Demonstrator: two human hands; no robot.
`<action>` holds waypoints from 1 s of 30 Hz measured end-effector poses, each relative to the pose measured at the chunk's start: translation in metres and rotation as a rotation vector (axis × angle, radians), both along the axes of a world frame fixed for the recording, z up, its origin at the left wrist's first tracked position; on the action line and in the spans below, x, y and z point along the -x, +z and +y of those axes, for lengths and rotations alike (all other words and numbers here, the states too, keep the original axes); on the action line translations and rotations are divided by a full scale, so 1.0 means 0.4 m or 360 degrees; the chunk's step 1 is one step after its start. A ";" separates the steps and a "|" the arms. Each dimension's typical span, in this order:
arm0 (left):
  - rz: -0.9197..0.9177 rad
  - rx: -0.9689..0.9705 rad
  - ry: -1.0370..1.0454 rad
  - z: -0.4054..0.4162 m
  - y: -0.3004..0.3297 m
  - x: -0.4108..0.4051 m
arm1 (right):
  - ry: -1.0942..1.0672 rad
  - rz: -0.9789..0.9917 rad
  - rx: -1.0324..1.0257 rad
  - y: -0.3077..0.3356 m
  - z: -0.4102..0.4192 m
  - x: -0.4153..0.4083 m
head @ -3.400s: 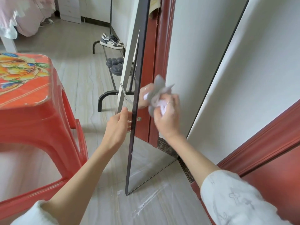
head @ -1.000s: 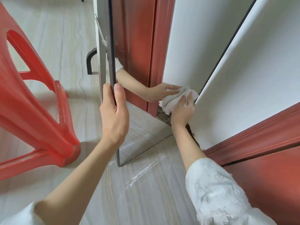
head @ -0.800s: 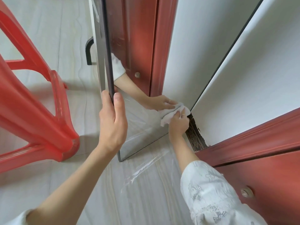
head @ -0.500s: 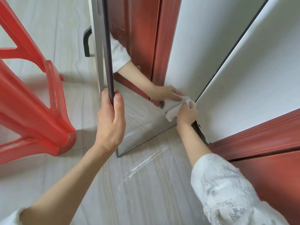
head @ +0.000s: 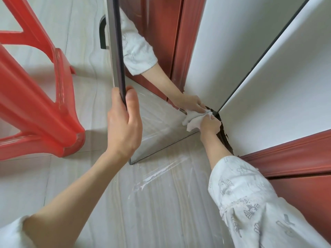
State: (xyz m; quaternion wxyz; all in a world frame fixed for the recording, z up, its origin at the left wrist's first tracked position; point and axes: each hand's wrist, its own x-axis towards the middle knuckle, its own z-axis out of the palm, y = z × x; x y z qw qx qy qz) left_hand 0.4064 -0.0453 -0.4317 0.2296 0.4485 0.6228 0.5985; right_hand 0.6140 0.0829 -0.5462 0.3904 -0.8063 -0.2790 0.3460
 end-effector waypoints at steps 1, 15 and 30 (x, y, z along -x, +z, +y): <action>0.0030 -0.0014 0.0004 0.001 -0.005 0.001 | 0.0066 0.0110 0.0113 -0.003 -0.009 -0.008; 0.0161 -0.0065 0.0007 0.013 -0.034 0.010 | -0.0141 -0.0156 -0.1029 0.207 0.084 -0.041; 0.0099 -0.0102 0.0013 0.019 -0.032 0.001 | -0.0204 -0.0077 -0.0477 0.103 0.073 -0.116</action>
